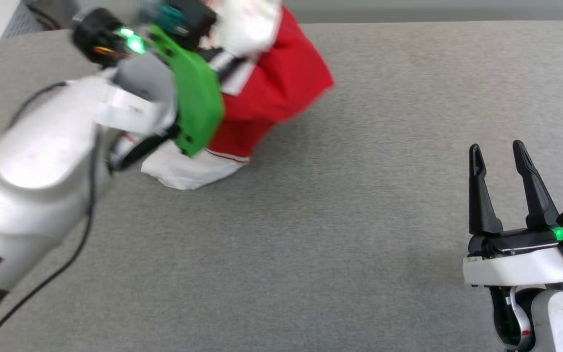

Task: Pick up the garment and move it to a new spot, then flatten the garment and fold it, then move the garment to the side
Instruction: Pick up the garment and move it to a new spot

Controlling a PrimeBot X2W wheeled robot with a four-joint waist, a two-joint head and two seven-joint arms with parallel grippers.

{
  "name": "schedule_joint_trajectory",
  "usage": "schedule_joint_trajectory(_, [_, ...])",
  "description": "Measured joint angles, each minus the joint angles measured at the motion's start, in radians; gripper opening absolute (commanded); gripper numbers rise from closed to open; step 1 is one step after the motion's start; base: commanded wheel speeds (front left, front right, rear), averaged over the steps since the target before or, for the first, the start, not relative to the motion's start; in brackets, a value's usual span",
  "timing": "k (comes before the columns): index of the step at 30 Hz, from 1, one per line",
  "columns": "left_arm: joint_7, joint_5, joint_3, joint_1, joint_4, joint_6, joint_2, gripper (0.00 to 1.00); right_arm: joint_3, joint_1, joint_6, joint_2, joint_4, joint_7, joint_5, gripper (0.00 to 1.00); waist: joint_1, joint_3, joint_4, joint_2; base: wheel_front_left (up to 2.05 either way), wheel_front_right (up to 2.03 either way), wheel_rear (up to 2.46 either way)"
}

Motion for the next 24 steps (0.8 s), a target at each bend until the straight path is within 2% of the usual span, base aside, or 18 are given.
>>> schedule_joint_trajectory(7, [-0.014,0.005,-0.161,-0.034,-0.023,0.0,-0.109,0.0,-0.01,-0.001,0.0,0.0,0.0,-0.003,0.017,1.0,0.0,0.008,-0.085,0.0,0.0,0.0,0.0])
schedule_joint_trajectory(14, [-0.008,0.04,-0.186,-0.014,-0.002,0.0,-0.251,0.0,-0.011,-0.005,0.0,-0.001,-0.001,-0.004,0.029,1.0,0.0,0.042,-0.157,0.0,0.0,0.0,0.0])
schedule_joint_trajectory(23, [0.086,0.165,-0.191,0.195,0.04,0.0,-0.402,0.0,-0.021,-0.016,0.0,-0.001,-0.005,-0.004,0.044,1.0,0.0001,0.108,-0.211,0.0,0.0,0.0,0.0])
schedule_joint_trajectory(24, [0.12,0.198,-0.191,0.257,0.051,0.0,-0.439,0.0,-0.021,-0.028,0.0,-0.001,-0.005,-0.004,0.044,1.0,0.0001,0.129,-0.217,-0.0001,0.0,0.0,0.0])
